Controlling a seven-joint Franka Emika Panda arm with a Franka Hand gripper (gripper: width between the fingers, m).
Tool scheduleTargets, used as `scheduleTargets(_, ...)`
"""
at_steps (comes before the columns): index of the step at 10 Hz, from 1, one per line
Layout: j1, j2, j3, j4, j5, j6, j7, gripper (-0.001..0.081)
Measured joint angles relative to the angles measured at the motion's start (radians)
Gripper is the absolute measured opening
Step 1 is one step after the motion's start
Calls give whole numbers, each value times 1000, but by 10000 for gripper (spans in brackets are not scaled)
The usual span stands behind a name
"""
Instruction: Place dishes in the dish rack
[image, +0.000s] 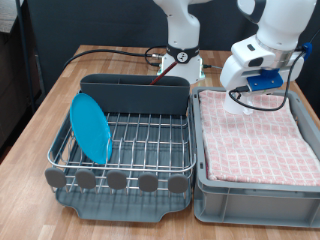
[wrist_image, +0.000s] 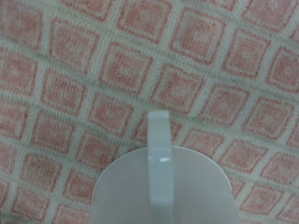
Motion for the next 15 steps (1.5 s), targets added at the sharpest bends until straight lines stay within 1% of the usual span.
scheduleTargets(3, -1, 27, -7, -1, 15, 26, -16, 802)
scheduleTargets(6, -1, 45, -11, -1, 34, 30, -29, 802)
scheduleTargets(12, -1, 58, -12, -12, 62, 43, -45, 802)
scheduleTargets(13, -1, 59, -12, -16, 68, 51, -46, 697)
scheduleTargets(14, -1, 59, -12, -20, 74, 58, -46, 534)
scheduleTargets(15, -1, 59, -12, -24, 76, 62, -46, 534)
